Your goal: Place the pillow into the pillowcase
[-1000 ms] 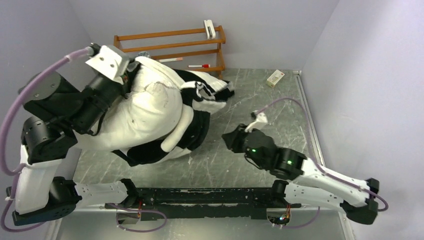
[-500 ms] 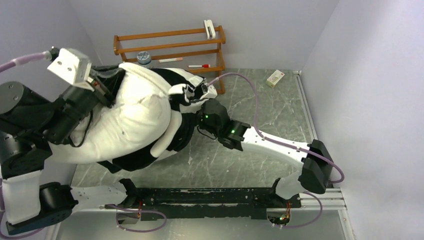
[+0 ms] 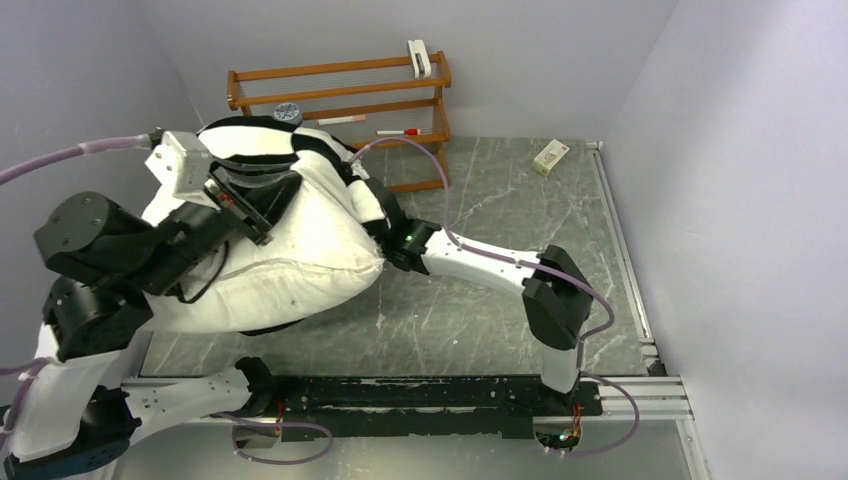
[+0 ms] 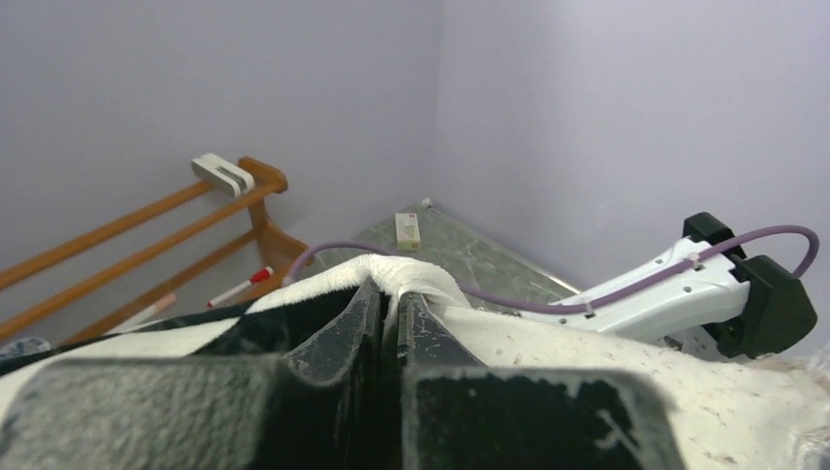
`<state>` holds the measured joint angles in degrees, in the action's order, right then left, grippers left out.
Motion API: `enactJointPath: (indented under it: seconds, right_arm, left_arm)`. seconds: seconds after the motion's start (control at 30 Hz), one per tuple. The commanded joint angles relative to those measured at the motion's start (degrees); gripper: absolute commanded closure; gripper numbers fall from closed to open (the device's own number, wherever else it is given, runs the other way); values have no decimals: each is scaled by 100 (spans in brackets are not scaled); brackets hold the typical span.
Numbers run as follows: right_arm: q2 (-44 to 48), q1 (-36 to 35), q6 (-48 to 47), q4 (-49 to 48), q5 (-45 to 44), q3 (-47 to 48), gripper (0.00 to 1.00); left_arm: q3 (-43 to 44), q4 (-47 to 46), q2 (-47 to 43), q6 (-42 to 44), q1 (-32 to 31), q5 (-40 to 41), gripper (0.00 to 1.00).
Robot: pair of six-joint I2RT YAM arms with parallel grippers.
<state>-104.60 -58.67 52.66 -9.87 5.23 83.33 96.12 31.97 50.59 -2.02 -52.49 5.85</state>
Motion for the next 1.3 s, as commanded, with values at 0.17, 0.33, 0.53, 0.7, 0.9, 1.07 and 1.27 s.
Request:
enactJointPath:
  seconds: [0.17,0.33,0.53,0.7,0.9,1.07,1.27]
  right_arm:
    - [-124,375,97,319,1089,84,60]
    - [323,1365,-384,1006,497,-1069,58]
    - [1144,2635,-1038,2186,-304,-1889,49]
    - [2047,3466,-927,3423,-2000,-1811,34]
    - [2561,4130,-879,3954,-2700,-1896,26]
    - [2959,4434,-752,4012,-2716,-2451,21]
    - [2942,5069,-494,3393,-2627,-3551,19]
  left_arm:
    - [-2587,-3022,-652,-655,-69,249,95]
    - [-3896,-3578,-709,-958,-69,1743,95]
    - [-4871,-4506,34,-1890,-80,2375,95]
    - [-4183,-4622,1515,-2218,-88,2011,95]
    - [-3061,-5044,3083,-1741,-99,1311,59]
    - [-2270,-4013,3340,-1069,-157,657,26]
    - [-1313,-1323,3567,-986,-669,1192,7]
